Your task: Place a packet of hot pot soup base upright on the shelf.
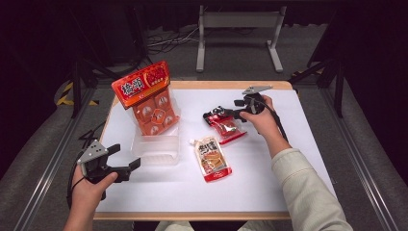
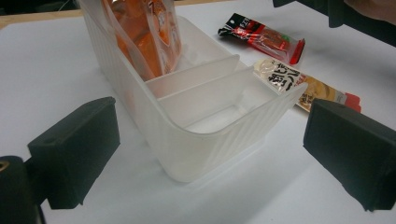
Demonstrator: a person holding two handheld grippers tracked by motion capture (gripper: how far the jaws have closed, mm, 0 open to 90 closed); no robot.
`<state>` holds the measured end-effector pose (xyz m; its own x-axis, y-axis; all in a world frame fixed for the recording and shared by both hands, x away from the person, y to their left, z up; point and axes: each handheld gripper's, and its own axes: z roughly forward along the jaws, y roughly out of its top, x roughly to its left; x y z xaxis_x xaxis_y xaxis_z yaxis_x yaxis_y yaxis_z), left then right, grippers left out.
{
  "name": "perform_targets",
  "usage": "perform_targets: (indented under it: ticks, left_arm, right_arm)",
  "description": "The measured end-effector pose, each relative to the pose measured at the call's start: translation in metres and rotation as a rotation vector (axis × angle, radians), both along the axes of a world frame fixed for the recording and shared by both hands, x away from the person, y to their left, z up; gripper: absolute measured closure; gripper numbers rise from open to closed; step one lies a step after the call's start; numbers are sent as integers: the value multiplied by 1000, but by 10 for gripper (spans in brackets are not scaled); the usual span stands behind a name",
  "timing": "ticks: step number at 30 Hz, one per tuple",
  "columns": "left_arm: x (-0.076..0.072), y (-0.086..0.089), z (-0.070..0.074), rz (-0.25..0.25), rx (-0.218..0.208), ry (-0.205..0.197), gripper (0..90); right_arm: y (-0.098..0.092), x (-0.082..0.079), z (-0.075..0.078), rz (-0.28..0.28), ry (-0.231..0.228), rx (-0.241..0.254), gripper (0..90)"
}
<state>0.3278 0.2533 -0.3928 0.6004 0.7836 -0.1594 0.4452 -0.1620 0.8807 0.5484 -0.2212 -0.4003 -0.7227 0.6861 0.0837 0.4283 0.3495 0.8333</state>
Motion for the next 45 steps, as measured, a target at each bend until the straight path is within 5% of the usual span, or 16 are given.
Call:
perform_targets:
  ticks: [4,8,14,20,25,28,31,37,41,45]
  left_arm:
    - [3,-1,-4,-27,-46,23,44]
    - [4,-1,-5,-15,-18,17,44]
    - [4,0,-5,-10,-17,13,43]
    - [4,-4,-5,-37,-32,7,42]
    - [5,-4,-5,-41,-30,4,41]
    - [5,-5,-5,-46,-36,11,41]
    - [5,-5,-6,-51,-29,12,41]
    - [6,-6,-6,-49,-14,10,41]
    - [6,-6,-7,-60,-13,12,45]
    - [6,-7,-7,-62,-12,8,46]
  right_arm:
    - [1,5,-8,-17,31,-17,319]
    - [2,9,-15,-32,56,-40,317]
    - [3,15,-25,-67,102,-28,315]
    - [6,19,-33,-71,121,-77,316]
    - [11,21,-34,-84,149,-55,292]
    - [14,21,-38,-93,168,3,278]
    - [20,21,-43,-99,161,-28,282]
    - [20,19,-43,-111,150,-32,479]
    - [20,17,-44,-107,94,-80,604]
    - [20,14,-40,-97,100,-121,744]
